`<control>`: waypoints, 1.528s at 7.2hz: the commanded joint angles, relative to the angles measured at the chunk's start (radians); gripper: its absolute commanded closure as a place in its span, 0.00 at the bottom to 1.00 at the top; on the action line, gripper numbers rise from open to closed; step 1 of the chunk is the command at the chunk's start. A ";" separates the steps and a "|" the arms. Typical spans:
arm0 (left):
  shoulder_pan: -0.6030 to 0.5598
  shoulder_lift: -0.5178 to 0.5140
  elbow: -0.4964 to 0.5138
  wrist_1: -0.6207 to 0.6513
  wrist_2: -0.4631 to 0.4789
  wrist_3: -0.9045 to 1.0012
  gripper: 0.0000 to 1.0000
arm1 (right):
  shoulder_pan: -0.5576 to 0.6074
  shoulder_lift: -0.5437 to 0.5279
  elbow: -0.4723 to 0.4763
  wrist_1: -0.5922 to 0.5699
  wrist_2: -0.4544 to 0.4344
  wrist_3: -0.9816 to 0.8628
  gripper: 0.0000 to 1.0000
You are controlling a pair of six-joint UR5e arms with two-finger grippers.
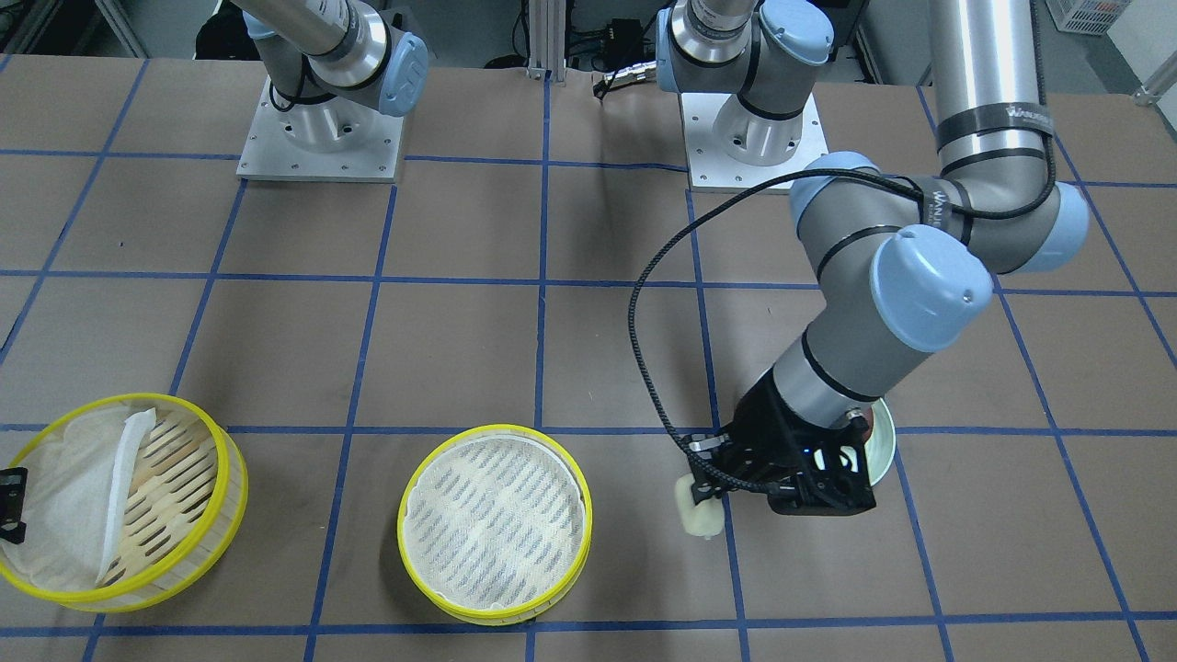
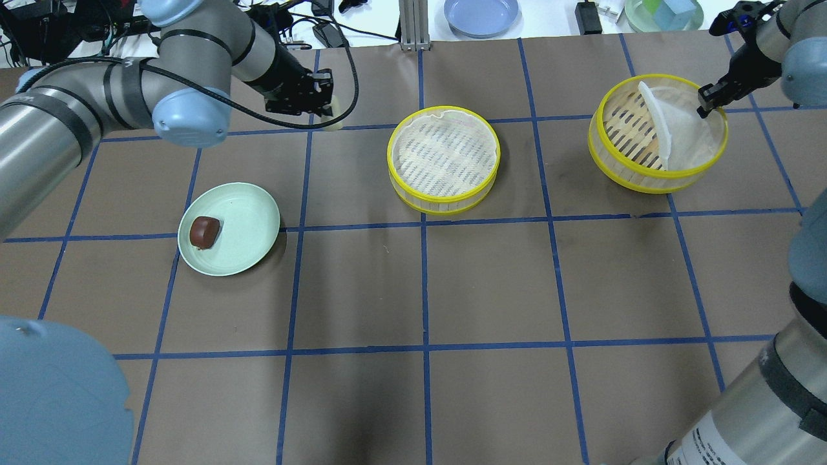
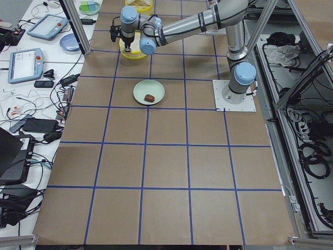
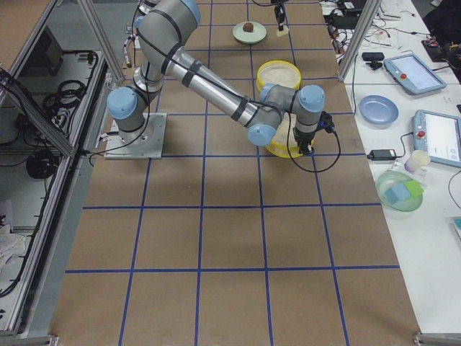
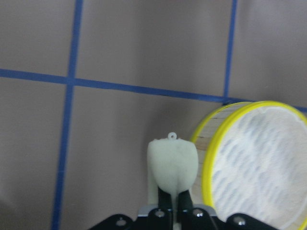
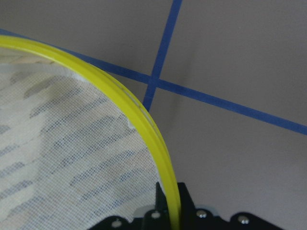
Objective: Stack buns with steamer
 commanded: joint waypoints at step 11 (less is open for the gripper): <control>-0.126 -0.146 0.002 0.218 -0.064 -0.315 0.00 | 0.229 -0.118 0.046 0.059 -0.068 0.463 1.00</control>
